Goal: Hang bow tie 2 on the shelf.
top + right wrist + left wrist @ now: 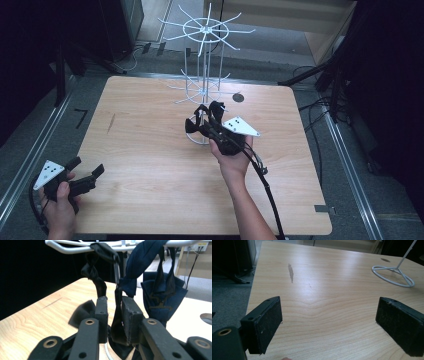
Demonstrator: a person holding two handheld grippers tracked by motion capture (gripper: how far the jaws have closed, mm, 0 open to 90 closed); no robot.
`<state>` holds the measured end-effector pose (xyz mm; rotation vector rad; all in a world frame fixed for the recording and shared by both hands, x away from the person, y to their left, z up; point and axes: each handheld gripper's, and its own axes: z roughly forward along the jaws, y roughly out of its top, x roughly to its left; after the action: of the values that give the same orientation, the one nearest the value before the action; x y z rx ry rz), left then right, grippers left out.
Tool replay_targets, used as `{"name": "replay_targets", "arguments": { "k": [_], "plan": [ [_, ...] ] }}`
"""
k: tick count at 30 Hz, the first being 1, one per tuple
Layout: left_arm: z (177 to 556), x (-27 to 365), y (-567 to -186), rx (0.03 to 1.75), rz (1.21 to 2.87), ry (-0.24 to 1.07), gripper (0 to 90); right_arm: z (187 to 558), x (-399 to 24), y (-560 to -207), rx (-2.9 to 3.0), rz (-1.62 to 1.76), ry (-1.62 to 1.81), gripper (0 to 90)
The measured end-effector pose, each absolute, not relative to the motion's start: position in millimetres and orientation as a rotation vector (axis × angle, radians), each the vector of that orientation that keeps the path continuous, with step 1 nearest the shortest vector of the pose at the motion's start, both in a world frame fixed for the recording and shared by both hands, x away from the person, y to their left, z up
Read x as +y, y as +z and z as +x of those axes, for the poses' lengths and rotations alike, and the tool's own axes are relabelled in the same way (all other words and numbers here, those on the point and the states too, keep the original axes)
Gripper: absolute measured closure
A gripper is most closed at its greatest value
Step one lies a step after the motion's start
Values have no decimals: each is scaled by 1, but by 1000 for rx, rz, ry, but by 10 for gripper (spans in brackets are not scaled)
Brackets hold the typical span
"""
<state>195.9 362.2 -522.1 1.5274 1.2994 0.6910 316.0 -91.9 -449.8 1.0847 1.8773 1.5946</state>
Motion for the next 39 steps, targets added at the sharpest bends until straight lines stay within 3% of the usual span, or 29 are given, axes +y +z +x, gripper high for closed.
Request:
{"name": "replay_targets", "arguments": {
  "k": [6, 9, 16, 23, 26, 27, 31, 39],
  "plan": [
    [196, 362, -522, 1300, 1528, 691, 79, 311, -96, -454, 1890, 1065, 1586, 644],
    [196, 362, -522, 1299, 1528, 692, 79, 308, -99, -457, 1889, 1051, 1566, 543],
    [196, 362, -522, 1300, 1528, 691, 79, 305, -107, -464, 1899, 1059, 1550, 455],
    [196, 362, -522, 1300, 1528, 692, 79, 299, -119, -473, 1911, 1067, 1543, 289],
    [196, 362, -522, 1300, 1529, 693, 79, 297, -123, -476, 1911, 1075, 1531, 259],
    [196, 362, -522, 1300, 1528, 694, 79, 296, -127, -479, 1911, 1085, 1524, 203],
    [196, 362, -522, 1300, 1529, 696, 79, 294, -137, -484, 1905, 1120, 1525, 148],
    [196, 362, -522, 1299, 1529, 696, 79, 289, -161, -492, 1892, 1163, 1491, 140]
  ]
}}
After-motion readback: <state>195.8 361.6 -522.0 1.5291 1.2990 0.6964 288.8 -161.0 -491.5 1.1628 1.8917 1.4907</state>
